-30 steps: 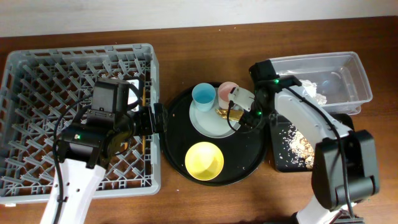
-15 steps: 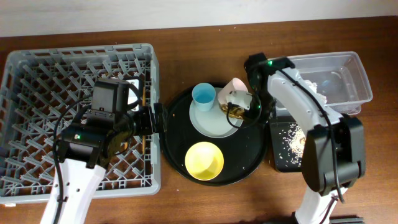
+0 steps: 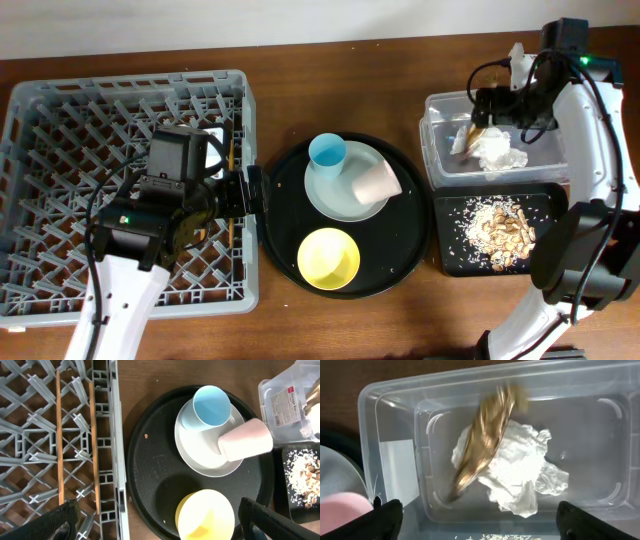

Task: Sort waste into correct bins and load items into the dishwasher rack
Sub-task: 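Grasp the gold wrapper with the right gripper and drop it in the clear bin, then grasp the blue cup with the left gripper and lift it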

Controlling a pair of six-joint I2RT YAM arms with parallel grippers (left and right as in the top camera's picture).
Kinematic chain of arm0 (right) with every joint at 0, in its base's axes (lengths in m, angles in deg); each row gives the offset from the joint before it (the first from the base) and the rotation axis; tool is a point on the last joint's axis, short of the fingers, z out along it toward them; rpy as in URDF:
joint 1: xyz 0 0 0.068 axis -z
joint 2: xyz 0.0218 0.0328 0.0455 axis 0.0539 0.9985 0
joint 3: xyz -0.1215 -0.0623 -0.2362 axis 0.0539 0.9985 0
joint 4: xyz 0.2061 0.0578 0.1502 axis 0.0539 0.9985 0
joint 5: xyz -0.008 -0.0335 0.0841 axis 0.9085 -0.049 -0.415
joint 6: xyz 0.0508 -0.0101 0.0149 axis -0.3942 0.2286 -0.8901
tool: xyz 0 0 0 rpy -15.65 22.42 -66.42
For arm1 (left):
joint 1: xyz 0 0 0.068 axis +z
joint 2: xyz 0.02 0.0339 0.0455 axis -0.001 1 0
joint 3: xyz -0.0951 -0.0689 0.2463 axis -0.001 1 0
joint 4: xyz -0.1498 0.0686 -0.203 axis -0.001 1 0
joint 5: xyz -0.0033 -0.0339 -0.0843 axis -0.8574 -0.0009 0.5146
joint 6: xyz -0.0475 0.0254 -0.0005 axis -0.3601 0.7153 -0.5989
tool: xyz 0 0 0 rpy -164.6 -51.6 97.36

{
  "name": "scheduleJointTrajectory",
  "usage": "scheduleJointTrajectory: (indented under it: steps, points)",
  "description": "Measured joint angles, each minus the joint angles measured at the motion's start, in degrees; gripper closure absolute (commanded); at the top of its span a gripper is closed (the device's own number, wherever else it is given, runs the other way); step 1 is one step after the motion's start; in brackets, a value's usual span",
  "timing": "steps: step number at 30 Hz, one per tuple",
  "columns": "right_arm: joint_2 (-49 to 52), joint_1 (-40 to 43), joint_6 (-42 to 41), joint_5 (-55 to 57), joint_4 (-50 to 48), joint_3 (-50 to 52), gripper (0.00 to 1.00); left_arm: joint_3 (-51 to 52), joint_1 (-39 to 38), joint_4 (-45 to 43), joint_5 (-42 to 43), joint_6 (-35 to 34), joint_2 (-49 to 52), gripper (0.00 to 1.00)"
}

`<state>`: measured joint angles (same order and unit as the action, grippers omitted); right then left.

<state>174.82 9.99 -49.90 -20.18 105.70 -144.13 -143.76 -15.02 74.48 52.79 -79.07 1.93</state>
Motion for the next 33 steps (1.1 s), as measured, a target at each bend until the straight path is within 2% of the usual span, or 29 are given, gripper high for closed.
scheduleJointTrajectory:
  steps: [10,12,13,14,15,17,19,22,23,24,25,28,33]
  points:
    - [0.0,0.02,-0.22,0.02,0.98,0.39,0.01,0.0,0.0,-0.22,0.0,0.0,0.0,0.01]
    - [0.0,0.02,-0.24,0.02,1.01,0.39,0.01,0.0,0.0,-4.15,0.0,0.0,0.0,0.01]
    - [0.0,0.02,-0.24,0.0,1.03,0.39,0.01,-0.02,0.0,-3.8,0.17,0.0,0.0,0.06]
    - [0.0,0.02,-0.26,0.02,1.03,0.39,0.01,-0.02,0.0,-1.75,1.57,0.0,0.02,0.32]
    - [0.0,0.02,-0.26,0.02,1.03,0.39,0.01,0.0,0.0,-1.49,3.17,0.0,0.0,0.45]
    - [0.0,0.02,-0.24,0.02,0.98,0.39,0.01,-0.07,-2.05,-2.16,5.92,0.02,0.24,0.51]
    - [0.0,0.02,-0.24,-0.02,1.09,0.39,0.01,-5.03,-6.97,1.09,7.23,0.24,4.9,0.51]
    - [0.02,0.04,-0.24,0.0,1.07,0.5,0.01,-33.92,-13.2,11.54,7.67,5.49,29.57,0.49]
    - [0.02,0.07,-0.22,0.04,1.2,0.55,0.01,-38.62,-14.23,12.57,7.15,6.43,34.8,0.46]
    - [0.02,0.09,-0.22,0.02,1.09,0.55,0.01,-42.82,-15.76,9.14,5.51,7.34,40.19,0.46]
    - [0.02,0.09,-0.2,0.0,1.05,0.55,0.01,-44.39,-18.23,5.95,3.72,8.0,45.79,0.53]
    - [0.02,0.09,-0.24,0.0,1.05,0.55,0.01,-44.59,-21.75,0.26,-1.29,8.74,51.98,0.61]
    - [0.02,0.09,-0.26,0.0,1.03,0.55,0.01,-44.59,-22.47,1.97,-13.33,9.07,58.82,0.71]
